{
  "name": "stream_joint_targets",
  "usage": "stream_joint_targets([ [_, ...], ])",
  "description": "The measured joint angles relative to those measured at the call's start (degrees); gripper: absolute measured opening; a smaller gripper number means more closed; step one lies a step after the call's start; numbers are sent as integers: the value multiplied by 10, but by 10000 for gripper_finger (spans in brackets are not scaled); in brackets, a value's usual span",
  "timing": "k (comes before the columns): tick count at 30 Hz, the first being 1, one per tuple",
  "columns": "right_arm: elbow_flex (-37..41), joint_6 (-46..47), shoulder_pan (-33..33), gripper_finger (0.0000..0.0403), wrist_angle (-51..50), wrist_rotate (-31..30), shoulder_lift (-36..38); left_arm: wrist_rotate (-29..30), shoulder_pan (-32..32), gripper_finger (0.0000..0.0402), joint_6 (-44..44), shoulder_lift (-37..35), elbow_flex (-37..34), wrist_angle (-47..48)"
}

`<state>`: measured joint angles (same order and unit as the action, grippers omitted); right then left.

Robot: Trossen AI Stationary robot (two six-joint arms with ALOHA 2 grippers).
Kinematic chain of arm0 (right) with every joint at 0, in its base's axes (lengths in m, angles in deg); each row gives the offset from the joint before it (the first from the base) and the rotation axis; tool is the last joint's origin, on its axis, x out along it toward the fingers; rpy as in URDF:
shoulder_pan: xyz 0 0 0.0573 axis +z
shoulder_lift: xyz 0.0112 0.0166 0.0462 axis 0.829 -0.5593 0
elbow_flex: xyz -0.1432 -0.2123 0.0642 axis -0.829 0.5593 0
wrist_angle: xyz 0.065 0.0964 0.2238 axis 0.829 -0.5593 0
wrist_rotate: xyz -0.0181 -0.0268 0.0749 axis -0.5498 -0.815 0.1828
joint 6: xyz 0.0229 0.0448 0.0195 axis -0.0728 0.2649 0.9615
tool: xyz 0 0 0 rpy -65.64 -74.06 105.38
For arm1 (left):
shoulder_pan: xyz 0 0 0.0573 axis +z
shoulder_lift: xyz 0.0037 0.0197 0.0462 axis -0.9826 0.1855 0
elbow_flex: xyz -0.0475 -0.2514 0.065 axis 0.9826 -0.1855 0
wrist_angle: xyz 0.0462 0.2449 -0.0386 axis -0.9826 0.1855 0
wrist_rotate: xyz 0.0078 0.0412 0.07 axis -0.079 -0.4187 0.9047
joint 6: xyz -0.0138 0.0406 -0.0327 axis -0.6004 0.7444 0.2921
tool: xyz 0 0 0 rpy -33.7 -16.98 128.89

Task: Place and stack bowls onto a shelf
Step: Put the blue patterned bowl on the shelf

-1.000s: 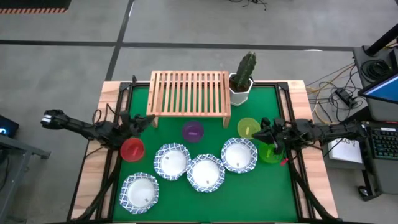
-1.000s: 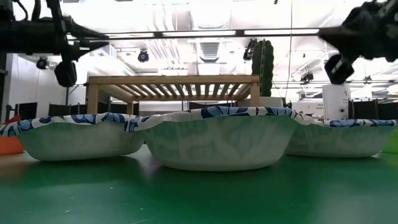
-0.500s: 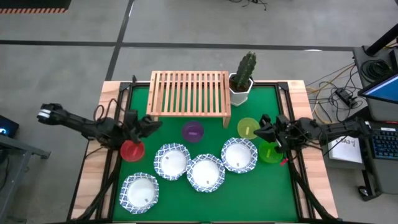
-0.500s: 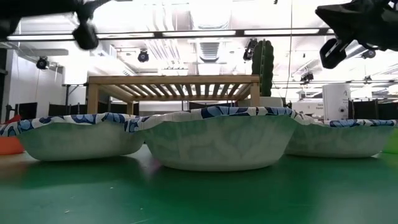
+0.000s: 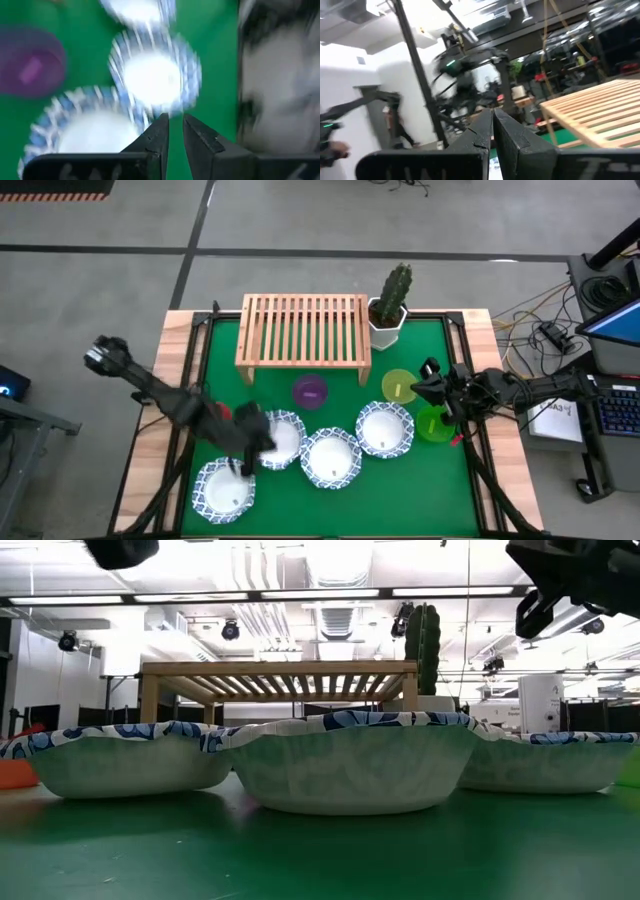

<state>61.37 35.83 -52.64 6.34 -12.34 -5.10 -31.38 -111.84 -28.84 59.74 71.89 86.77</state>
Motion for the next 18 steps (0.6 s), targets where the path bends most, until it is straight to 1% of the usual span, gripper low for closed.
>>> stream_joint_targets([
  [4,0,-23,0,9,-1,-13,0,-1,-48,39,20,99,51,51],
  [8,0,-36,0,9,-1,-15,0,-11,-54,54,24,185,99,104],
  [11,0,-42,0,9,-1,-27,0,-27,-47,78,26,233,133,133],
  [14,0,-52,0,9,-1,-42,0,-29,-40,110,34,273,157,154],
  [18,0,-66,0,9,6,-44,0,-29,-32,154,67,307,183,182],
])
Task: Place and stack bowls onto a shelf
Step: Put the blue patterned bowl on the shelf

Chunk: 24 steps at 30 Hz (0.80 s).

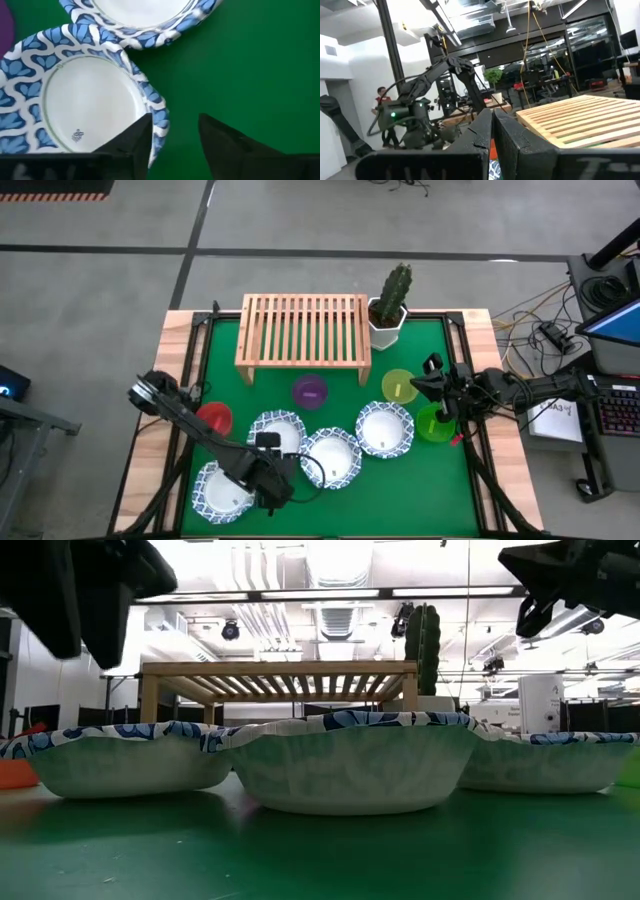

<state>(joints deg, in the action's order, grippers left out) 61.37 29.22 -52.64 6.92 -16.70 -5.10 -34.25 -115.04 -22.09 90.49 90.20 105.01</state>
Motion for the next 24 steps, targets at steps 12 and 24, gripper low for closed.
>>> stream_joint_targets([
  [12,0,1,0,9,11,1,0,4,27,186,5,15,-63,-71],
  [24,0,1,0,9,0,1,-1,5,25,95,-44,15,-96,-97],
])
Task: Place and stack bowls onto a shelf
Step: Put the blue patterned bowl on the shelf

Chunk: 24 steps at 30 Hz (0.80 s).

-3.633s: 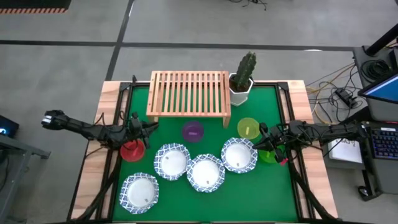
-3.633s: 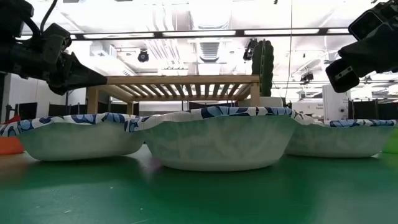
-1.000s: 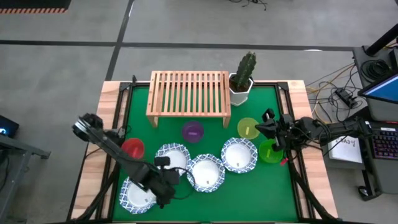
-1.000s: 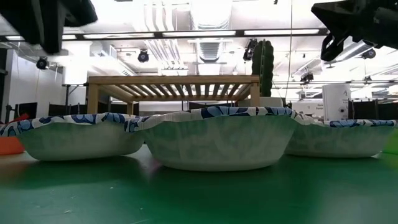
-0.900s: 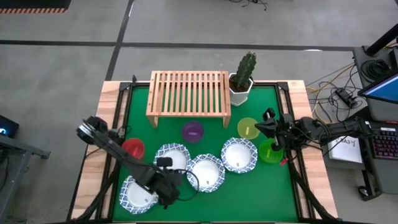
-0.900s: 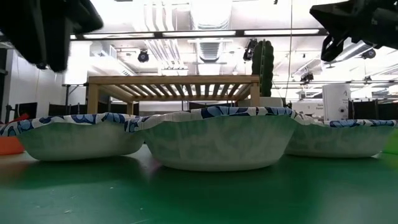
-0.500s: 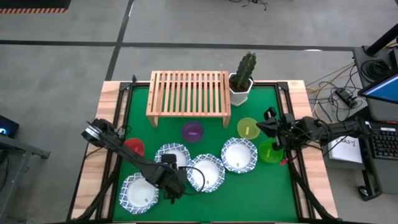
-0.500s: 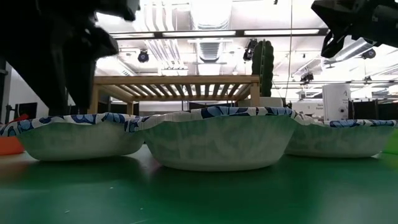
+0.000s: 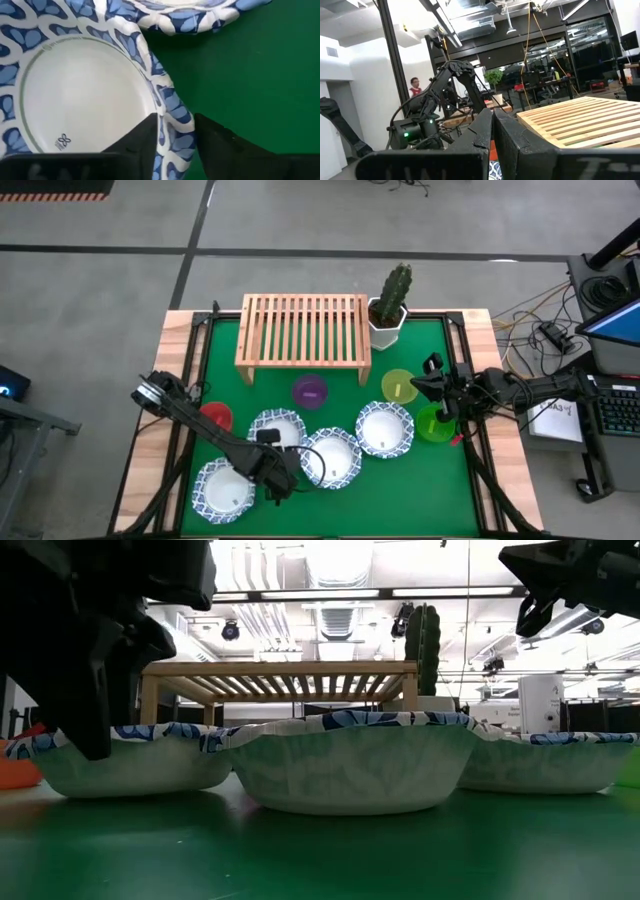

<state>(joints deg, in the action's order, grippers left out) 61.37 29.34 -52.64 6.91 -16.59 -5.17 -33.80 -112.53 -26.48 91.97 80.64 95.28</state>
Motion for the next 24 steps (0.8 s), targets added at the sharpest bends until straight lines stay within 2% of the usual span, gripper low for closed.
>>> stream_joint_targets([
  [6,0,0,0,9,0,0,0,2,-1,11,4,0,3,4],
  [9,0,0,0,9,0,0,0,2,-3,10,8,0,19,19],
  [14,0,0,0,9,0,0,0,2,-4,2,13,0,70,105],
  [19,0,6,0,9,0,0,0,23,-9,1,68,0,162,197],
  [24,0,6,0,9,0,0,0,123,-9,0,133,-1,309,323],
])
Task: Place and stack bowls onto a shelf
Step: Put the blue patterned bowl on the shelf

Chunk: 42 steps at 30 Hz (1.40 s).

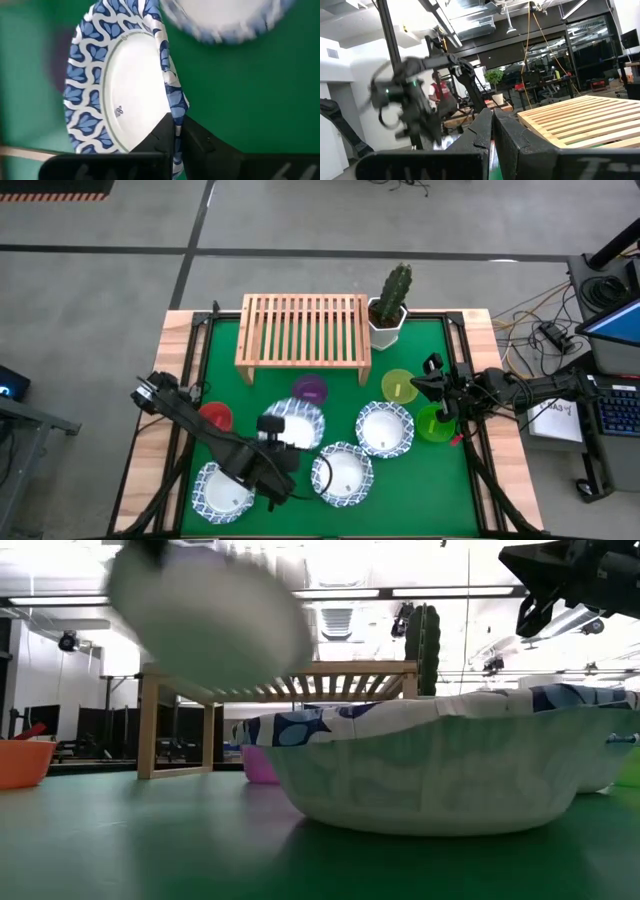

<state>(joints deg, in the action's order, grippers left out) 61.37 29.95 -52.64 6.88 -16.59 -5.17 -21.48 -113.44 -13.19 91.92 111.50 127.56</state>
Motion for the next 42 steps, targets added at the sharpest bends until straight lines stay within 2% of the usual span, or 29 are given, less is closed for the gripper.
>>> stream_joint_targets([
  [6,0,-1,0,9,0,0,0,162,33,0,84,-2,176,103],
  [9,0,-1,0,9,0,0,0,174,78,0,159,-22,208,97],
  [12,0,0,0,9,0,0,0,177,148,0,192,-37,216,103],
  [14,0,1,0,9,1,0,0,153,203,0,205,-49,206,100],
  [18,0,2,0,9,3,0,0,69,321,0,200,-69,162,103],
  [21,0,3,0,9,3,0,0,58,394,0,194,-75,115,102],
  [25,0,0,0,9,4,0,0,57,458,0,193,-79,59,82],
  [33,0,-5,0,9,4,0,0,67,486,8,203,-78,-29,36],
  [42,0,-13,0,9,4,0,0,72,486,76,200,-79,-45,27],
])
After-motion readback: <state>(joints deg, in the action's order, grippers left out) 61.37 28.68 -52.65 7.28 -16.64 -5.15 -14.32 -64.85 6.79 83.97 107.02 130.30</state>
